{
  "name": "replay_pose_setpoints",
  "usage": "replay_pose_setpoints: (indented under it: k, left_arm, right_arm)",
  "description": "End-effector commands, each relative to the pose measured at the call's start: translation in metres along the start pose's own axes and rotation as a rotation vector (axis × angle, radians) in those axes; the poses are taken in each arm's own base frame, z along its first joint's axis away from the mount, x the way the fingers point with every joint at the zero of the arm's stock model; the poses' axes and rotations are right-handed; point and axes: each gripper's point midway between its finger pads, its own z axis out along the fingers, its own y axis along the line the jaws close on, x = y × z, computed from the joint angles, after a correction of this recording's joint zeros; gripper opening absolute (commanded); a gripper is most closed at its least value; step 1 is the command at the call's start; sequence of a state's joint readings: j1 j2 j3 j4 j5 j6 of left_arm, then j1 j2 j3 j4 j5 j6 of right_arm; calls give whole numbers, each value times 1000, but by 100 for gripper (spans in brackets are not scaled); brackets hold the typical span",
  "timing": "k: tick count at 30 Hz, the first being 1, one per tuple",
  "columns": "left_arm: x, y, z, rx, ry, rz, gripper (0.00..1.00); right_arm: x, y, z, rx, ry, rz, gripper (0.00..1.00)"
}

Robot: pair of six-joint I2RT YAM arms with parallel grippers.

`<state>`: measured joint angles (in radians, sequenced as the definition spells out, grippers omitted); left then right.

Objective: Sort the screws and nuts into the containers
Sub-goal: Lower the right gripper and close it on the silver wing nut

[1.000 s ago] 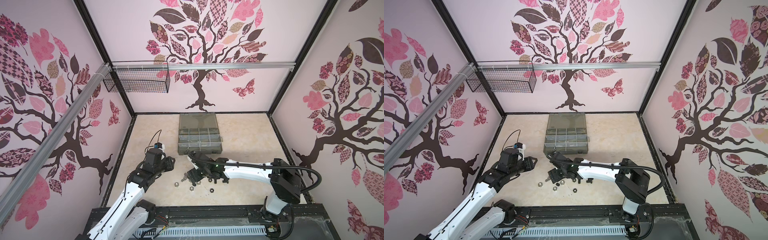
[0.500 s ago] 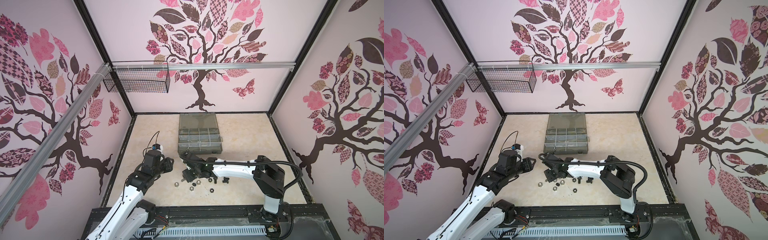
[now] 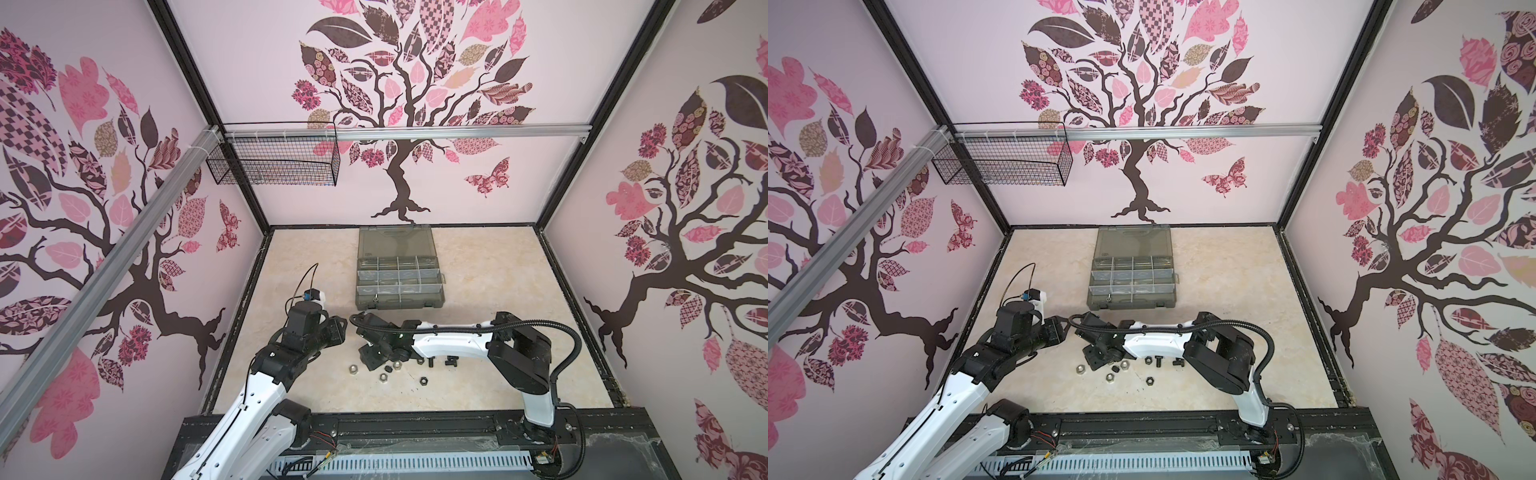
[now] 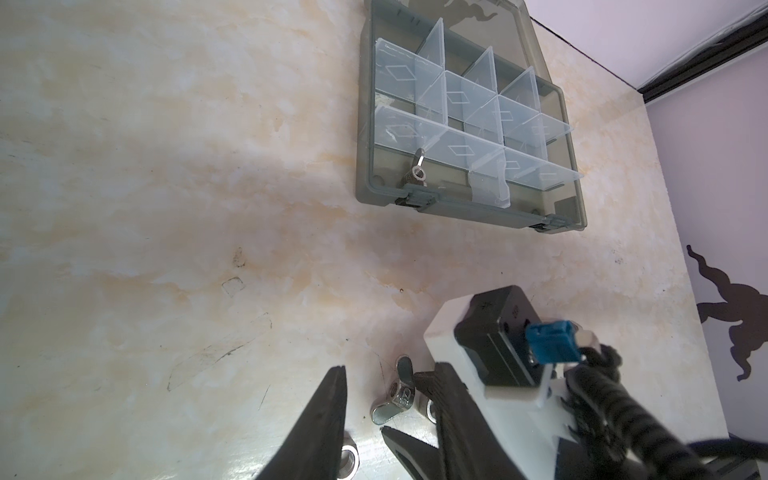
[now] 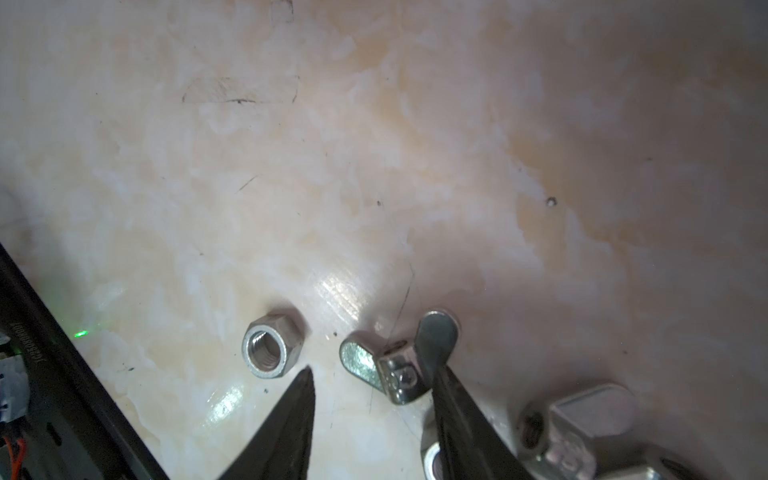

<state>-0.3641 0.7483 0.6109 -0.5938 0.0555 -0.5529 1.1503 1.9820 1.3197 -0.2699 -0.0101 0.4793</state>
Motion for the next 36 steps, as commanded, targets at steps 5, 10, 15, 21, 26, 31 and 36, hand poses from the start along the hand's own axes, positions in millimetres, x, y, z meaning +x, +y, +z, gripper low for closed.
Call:
replay_pose_setpoints:
  k: [5,10,15,21,26,31,36]
  left_arm:
    - [10,5,1,-3,20,-14,38]
    - [9,5,-1,-2,13,-17,38]
    - [7,5,-3,-5,9,-15,38]
    - [4,6,-5,-18,0,-8,38]
    - [2,6,-7,-25,-8,0,38]
    - [1,7,-8,-29,-8,1,38]
    - [1,7,-7,-31,-9,4,39]
  right_arm:
    - [0,1,15,23,14,11,48]
    - [-3,3,20,25,13,-1,47]
    - [-8,3,16,38,5,-14,47]
    - [-10,5,1,28,-19,1,50]
    - [-8,4,-4,23,-27,20,53]
    - [-3,3,5,21,-6,29,50]
    - [-3,5,10,14,-5,29,47]
